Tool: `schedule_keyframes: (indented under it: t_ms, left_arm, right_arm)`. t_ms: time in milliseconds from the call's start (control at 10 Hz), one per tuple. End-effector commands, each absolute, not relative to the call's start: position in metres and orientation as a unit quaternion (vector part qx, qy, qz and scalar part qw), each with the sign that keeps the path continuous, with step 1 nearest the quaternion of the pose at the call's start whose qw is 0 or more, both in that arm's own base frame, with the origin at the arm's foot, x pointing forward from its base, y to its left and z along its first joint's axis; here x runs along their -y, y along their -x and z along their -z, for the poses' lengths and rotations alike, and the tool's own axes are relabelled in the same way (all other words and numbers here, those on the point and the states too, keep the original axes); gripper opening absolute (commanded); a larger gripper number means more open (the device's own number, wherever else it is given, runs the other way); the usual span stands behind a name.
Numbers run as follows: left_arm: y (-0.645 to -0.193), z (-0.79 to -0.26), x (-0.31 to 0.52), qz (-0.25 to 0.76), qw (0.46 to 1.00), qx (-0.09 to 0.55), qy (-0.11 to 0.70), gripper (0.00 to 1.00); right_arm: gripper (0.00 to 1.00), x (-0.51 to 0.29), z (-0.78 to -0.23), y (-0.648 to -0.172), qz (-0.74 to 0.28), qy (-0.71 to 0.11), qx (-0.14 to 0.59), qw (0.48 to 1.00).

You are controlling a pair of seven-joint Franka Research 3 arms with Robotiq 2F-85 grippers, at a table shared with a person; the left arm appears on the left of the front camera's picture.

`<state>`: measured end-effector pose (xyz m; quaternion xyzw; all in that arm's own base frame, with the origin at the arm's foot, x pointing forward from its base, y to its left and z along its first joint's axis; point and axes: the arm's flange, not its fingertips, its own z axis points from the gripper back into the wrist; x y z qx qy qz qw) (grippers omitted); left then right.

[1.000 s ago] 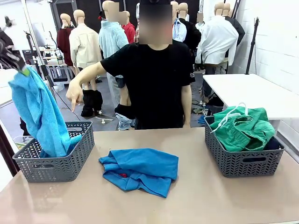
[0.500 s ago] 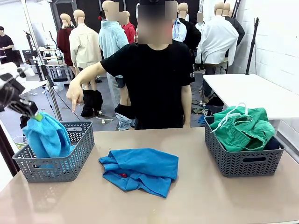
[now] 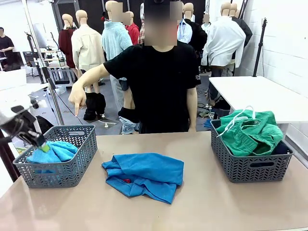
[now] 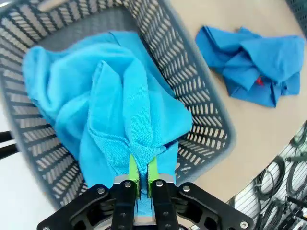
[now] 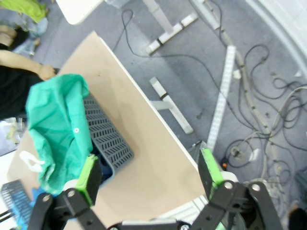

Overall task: Sort the tops and bottoms.
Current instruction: Sort the clothes according to human instructions.

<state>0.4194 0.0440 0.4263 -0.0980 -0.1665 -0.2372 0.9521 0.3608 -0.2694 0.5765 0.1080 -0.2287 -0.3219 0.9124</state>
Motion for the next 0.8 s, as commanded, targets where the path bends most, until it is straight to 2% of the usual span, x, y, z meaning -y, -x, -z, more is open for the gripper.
schedule_keyframes:
  t_ms: [0, 500, 600, 700]
  left_arm:
    - [-0.426, -0.425, -0.043, 0.28, 0.941, 0.176, 0.068, 0.0]
    - [-0.417, -0.449, -0.034, 0.312, 0.939, 0.137, 0.051, 0.98]
    - [-0.417, -0.464, -0.034, 0.321, 0.939, 0.107, 0.062, 1.0]
    - [-0.416, -0.483, -0.034, 0.336, 0.934, 0.104, 0.06, 1.0]
  right_arm:
    - [1.0, 0.269, -0.576, -0.36, 0.317, -0.102, 0.225, 0.916]
    - [1.0, 0.269, -0.576, -0.36, 0.317, -0.102, 0.225, 0.916]
    - [1.0, 0.269, -0.576, -0.36, 0.317, -0.102, 0.225, 0.916]
    - [1.0, 0.269, -0.576, -0.36, 0.317, -0.102, 0.225, 0.916]
